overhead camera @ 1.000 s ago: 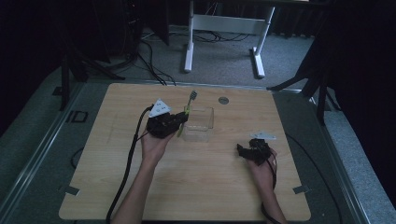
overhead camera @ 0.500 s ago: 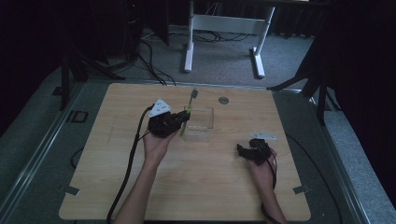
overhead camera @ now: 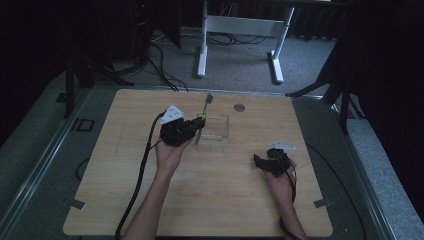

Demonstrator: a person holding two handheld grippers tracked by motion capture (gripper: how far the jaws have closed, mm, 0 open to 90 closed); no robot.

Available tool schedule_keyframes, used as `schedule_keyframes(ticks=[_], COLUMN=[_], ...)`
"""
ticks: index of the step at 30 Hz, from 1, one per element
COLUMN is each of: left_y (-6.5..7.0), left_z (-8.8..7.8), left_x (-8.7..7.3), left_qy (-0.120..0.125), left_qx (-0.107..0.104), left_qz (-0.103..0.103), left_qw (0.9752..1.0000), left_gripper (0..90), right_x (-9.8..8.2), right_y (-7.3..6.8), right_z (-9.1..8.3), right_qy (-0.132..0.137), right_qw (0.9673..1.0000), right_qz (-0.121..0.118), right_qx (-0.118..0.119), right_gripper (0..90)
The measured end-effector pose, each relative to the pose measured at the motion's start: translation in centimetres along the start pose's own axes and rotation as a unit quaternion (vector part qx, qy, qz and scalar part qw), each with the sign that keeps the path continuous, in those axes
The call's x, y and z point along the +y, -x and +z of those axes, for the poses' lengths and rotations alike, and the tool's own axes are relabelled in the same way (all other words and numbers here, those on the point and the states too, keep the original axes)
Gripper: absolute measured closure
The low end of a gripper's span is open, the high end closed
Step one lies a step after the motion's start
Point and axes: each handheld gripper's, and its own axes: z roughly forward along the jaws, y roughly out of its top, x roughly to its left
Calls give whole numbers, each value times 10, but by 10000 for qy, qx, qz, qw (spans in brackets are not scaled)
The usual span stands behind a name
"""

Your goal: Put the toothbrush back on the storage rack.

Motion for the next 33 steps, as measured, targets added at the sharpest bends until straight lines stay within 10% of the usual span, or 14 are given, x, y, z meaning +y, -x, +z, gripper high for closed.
schedule_keyframes(ticks=[33], left_y=[-5], left_z=[11], left_x=[4], left_qy=[370], left_qx=[-119], left_qz=[-402], left_qw=[9984], left_gripper=[816], right_x=[0], right_y=[0], right_z=[0], right_qy=[0], right_qw=[10000], right_qz=[1], right_qx=[0], right_gripper=[273])
